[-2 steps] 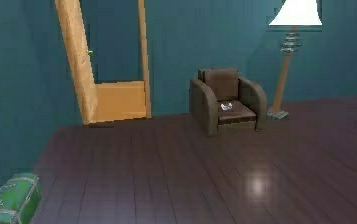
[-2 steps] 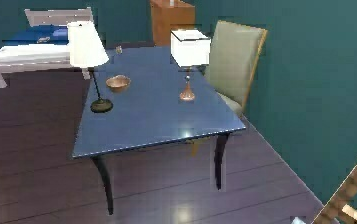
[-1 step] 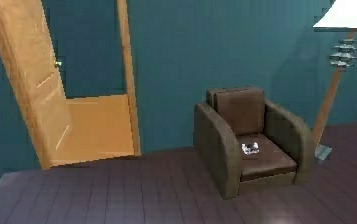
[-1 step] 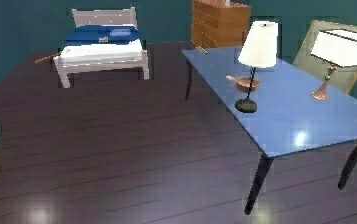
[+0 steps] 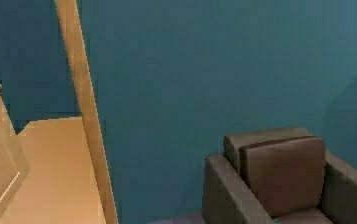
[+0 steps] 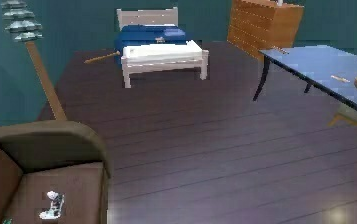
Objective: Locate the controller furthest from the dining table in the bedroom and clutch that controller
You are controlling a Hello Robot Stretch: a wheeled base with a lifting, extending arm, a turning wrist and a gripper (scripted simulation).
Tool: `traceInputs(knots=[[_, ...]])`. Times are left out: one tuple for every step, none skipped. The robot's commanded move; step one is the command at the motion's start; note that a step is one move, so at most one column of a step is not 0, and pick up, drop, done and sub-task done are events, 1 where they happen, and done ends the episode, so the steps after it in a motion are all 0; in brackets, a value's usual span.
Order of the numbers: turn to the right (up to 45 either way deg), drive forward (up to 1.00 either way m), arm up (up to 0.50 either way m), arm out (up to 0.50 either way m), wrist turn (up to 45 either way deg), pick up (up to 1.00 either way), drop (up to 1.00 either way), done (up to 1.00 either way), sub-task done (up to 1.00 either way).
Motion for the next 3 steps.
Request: traceInputs(knots=[[-42.0,0.0,0.0,0.0,0.0,0.0,0.0,0.0,0.0],[45.0,0.0,0.0,0.0,0.0,0.0,0.0,0.0,0.0],[45.0,0.0,0.0,0.0,0.0,0.0,0.0,0.0,0.0]])
